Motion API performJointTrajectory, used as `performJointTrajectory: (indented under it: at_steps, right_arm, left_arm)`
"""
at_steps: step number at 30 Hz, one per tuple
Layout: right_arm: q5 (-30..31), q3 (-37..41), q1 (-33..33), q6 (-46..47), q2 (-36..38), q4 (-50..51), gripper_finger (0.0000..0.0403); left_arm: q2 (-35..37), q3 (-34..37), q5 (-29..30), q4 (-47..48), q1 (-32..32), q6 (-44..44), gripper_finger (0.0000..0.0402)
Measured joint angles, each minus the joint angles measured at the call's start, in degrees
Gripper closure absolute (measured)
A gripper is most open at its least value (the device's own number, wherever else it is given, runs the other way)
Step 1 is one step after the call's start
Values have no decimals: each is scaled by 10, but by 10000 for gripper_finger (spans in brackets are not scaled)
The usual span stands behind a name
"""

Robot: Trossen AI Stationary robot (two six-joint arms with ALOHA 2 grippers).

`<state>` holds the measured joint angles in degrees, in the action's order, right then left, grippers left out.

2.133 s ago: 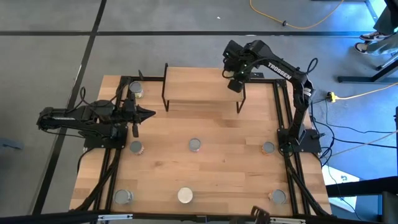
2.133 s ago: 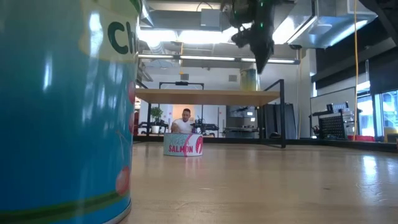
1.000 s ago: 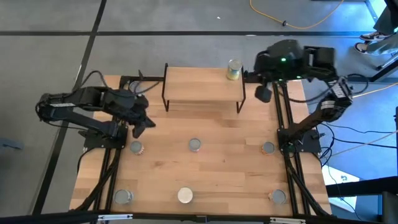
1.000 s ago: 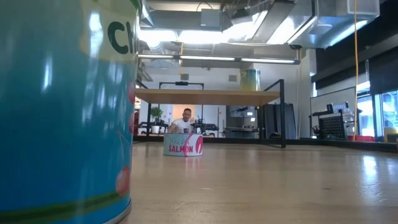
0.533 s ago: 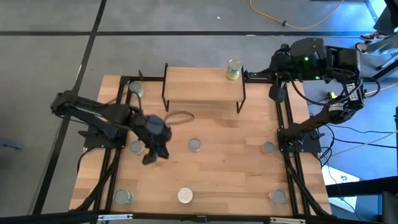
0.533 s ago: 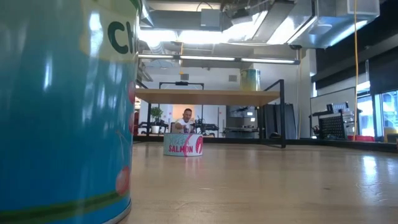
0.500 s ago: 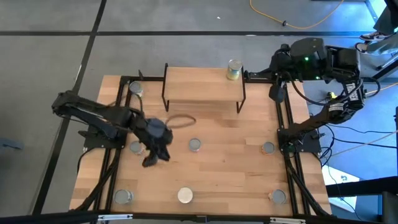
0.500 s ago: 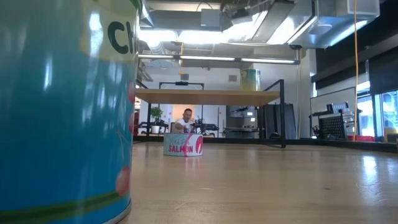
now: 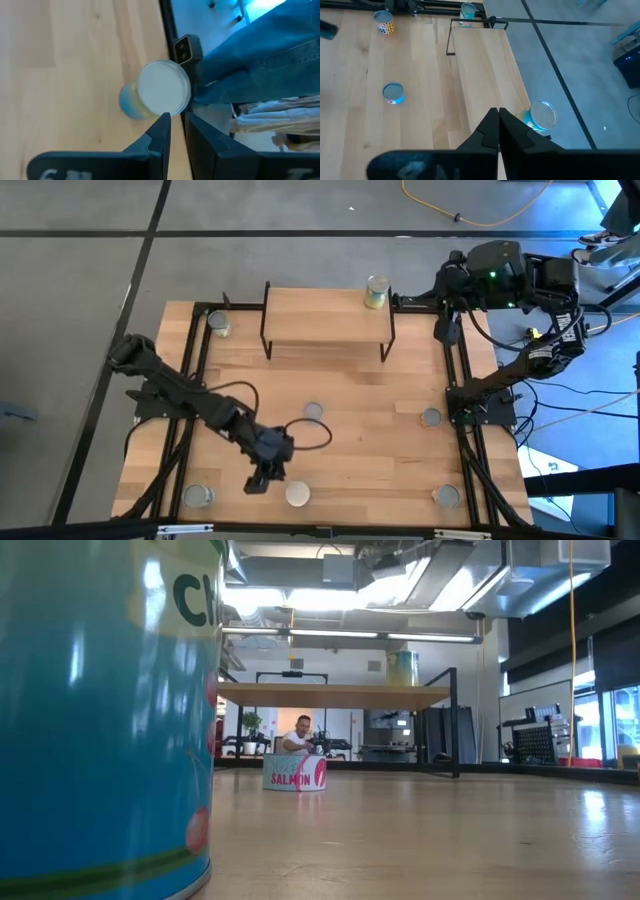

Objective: Pick and place cans onto a shelf
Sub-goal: Put the canned cherries on the shelf

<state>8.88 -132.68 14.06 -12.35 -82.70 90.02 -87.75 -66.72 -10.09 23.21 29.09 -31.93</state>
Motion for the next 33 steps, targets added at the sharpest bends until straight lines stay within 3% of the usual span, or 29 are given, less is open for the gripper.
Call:
performJointTrajectory:
  at_steps: [8, 15, 33]
  right_arm:
    - [0, 0, 0, -1, 0, 0, 396]
    - [1, 0, 0, -3, 0, 0, 396]
    - [1, 0, 0, -19, 0, 0, 396]
  left_arm:
    - [-46, 0, 135, -27, 42, -25, 351]
    - [-69, 0, 214, -48, 64, -76, 351]
    - [-93, 0, 213, -61, 72, -130, 351]
